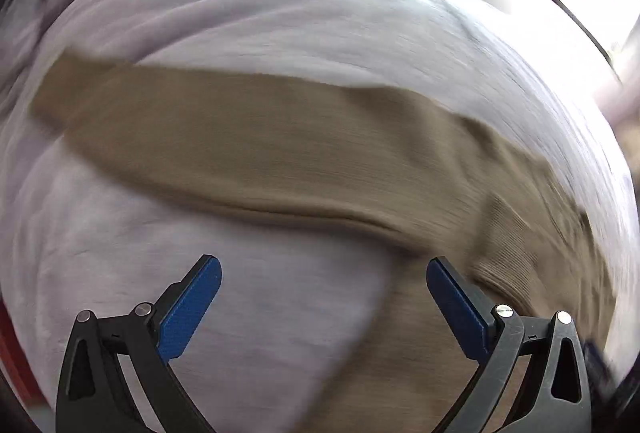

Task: Fold small clothes
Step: 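Grasp the other sleeve cuff with the left tool and lift it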

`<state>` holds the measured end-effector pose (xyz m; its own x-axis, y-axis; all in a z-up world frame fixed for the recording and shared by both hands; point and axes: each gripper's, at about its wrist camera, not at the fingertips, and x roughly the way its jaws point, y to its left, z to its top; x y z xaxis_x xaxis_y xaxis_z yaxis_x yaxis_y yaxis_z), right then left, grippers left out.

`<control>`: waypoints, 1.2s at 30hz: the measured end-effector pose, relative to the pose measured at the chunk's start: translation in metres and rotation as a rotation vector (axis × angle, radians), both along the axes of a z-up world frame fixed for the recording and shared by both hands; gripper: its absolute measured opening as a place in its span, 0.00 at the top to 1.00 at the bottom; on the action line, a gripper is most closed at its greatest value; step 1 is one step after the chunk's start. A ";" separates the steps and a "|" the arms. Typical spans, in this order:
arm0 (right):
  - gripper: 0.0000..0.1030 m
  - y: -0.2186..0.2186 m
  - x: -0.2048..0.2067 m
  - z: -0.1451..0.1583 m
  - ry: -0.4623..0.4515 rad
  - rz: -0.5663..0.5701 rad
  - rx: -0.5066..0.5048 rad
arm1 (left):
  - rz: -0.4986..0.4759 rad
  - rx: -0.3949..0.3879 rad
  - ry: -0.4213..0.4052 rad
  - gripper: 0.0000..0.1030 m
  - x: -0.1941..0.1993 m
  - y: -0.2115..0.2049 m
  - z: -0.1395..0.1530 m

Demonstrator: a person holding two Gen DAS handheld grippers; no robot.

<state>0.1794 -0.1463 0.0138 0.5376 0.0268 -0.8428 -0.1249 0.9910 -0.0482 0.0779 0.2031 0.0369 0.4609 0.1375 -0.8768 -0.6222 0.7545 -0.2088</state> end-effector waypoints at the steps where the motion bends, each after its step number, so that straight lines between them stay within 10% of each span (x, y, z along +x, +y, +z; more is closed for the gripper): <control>1: 0.20 0.003 -0.004 -0.003 -0.003 -0.005 -0.004 | 0.086 -0.037 -0.001 0.00 -0.014 0.027 -0.006; 6: 0.20 0.015 -0.025 0.002 -0.032 -0.011 -0.062 | 0.309 -0.211 -0.044 0.00 -0.060 0.117 -0.034; 10: 0.20 0.019 -0.033 0.016 -0.026 0.016 0.027 | 0.347 -0.202 -0.083 0.00 -0.057 0.159 -0.033; 21: 0.20 0.134 0.011 0.001 0.043 0.050 -0.113 | 0.308 -0.198 -0.164 0.00 -0.034 0.222 -0.041; 27: 0.20 0.229 0.000 0.005 0.074 0.307 -0.080 | 0.275 -0.163 -0.198 0.00 -0.026 0.230 -0.040; 32: 0.20 0.224 0.008 0.017 -0.007 0.190 -0.085 | 0.212 -0.077 -0.192 0.00 -0.023 0.219 -0.040; 34: 0.20 0.221 0.015 0.005 0.049 0.151 -0.103 | 0.213 -0.047 -0.183 0.27 -0.019 0.218 -0.037; 36: 0.20 0.218 0.013 -0.003 0.067 0.151 -0.097 | 0.197 -0.052 -0.174 0.79 -0.014 0.222 -0.036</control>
<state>0.1926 0.0720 0.0109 0.4763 0.0201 -0.8790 -0.2780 0.9519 -0.1289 0.0638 0.4255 0.0012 0.5737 0.1963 -0.7952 -0.7077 0.6076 -0.3606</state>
